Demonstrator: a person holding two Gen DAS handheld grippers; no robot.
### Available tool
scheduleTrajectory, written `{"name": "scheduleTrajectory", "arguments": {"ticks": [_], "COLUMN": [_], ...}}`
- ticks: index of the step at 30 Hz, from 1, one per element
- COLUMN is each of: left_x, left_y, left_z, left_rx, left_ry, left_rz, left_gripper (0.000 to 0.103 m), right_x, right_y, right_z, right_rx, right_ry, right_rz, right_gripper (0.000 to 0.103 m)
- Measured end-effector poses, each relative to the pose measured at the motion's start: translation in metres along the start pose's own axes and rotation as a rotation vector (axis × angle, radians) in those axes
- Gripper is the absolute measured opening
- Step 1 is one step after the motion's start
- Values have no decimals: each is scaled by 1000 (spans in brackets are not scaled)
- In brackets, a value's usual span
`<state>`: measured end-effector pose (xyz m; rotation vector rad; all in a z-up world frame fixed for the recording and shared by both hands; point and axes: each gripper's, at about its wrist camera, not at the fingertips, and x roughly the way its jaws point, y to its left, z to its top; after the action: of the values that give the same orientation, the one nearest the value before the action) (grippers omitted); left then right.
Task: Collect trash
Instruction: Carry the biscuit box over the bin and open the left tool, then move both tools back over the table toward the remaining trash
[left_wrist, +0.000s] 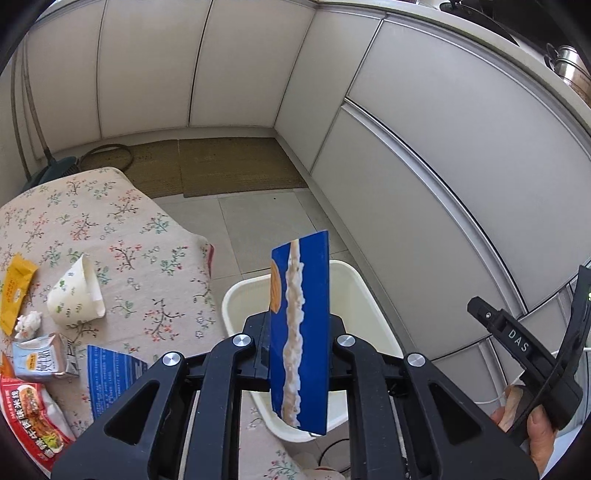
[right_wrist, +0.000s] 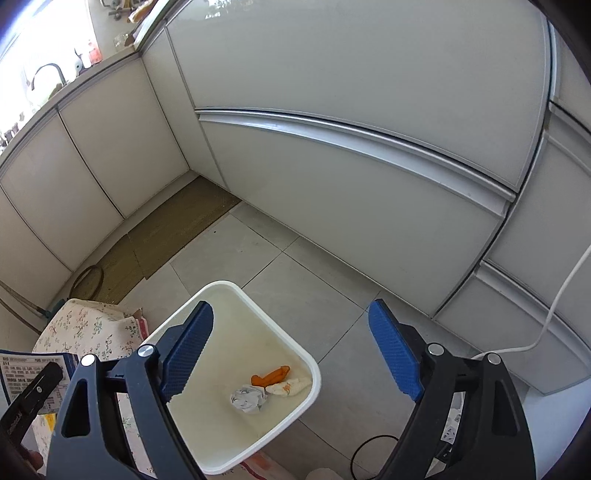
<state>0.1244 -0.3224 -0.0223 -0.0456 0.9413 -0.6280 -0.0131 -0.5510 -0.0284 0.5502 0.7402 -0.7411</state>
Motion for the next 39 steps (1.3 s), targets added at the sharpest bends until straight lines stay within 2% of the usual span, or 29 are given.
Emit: {"name": "scheduleTrajectory", "arguments": {"ticks": [9, 12, 13, 15, 17, 19, 24, 29, 34, 39], "left_x": [38, 40, 39, 33, 24, 15, -5, -34, -54, -60], "left_y": [-20, -21, -22, -22, -22, -19, -7, 22, 64, 107], "left_z": [3, 0, 1, -2, -3, -4, -7, -13, -24, -40], "left_rx": [-53, -62, -58, -45, -40, -37, -11, -14, -9, -60], "left_ry": [76, 85, 82, 65, 40, 19, -24, -89, -126, -128], "left_rz": [-62, -72, -67, -42, -9, 23, 127, 237, 316, 328], "left_gripper": [17, 23, 28, 38, 54, 63, 75, 93, 96, 96], "right_x": [7, 5, 4, 3, 1, -1, -9, -19, -21, -23], "right_y": [-24, -20, -19, -17, -11, -4, 18, 54, 98, 134], "right_z": [3, 2, 2, 1, -1, -3, -9, -23, -46, -68], "right_rx": [11, -2, -5, -10, -21, -39, -81, -181, -340, -440], "right_ry": [20, 10, 9, 7, 2, -3, -28, -58, -45, -51], "right_rz": [-18, -18, -14, -2, 10, 15, 52, 73, 99, 93], "right_gripper": [84, 85, 85, 85, 85, 86, 90, 96, 96, 96]}}
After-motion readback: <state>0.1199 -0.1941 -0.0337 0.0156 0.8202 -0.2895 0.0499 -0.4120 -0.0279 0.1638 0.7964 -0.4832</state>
